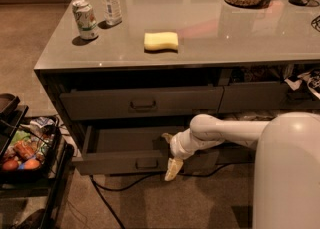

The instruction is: Open middle drawer

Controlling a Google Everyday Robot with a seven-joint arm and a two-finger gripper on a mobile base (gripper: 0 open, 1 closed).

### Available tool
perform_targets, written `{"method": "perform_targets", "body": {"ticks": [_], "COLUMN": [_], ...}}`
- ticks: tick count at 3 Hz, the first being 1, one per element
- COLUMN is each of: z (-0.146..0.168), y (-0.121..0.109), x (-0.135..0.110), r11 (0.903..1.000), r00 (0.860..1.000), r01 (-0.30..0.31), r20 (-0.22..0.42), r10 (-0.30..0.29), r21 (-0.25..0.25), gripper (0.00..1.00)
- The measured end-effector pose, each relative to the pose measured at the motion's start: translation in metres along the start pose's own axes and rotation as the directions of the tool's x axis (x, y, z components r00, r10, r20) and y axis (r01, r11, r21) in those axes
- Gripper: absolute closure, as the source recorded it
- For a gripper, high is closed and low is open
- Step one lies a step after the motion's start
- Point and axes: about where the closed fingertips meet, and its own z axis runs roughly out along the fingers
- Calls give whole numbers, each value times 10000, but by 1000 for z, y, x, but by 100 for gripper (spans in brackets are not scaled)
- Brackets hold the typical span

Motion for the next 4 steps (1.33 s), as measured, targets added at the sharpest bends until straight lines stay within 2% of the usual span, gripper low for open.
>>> {"method": "perform_targets", "body": {"ticks": [1,2,3,4], "z": [-37,-72,-82,-82], "y": [11,38,39,39], "x": [-20,-41,-49,-50], "r11": [9983,9778,9559,9560], "r00": [9978,9874,9829,9832], "r01": [464,1537,1840,1826], "r20": [-489,-589,-405,-400], "r10": [-447,-1466,-1795,-1782], "r21": [347,1423,2288,2295], "gripper": [0,0,0,19]}}
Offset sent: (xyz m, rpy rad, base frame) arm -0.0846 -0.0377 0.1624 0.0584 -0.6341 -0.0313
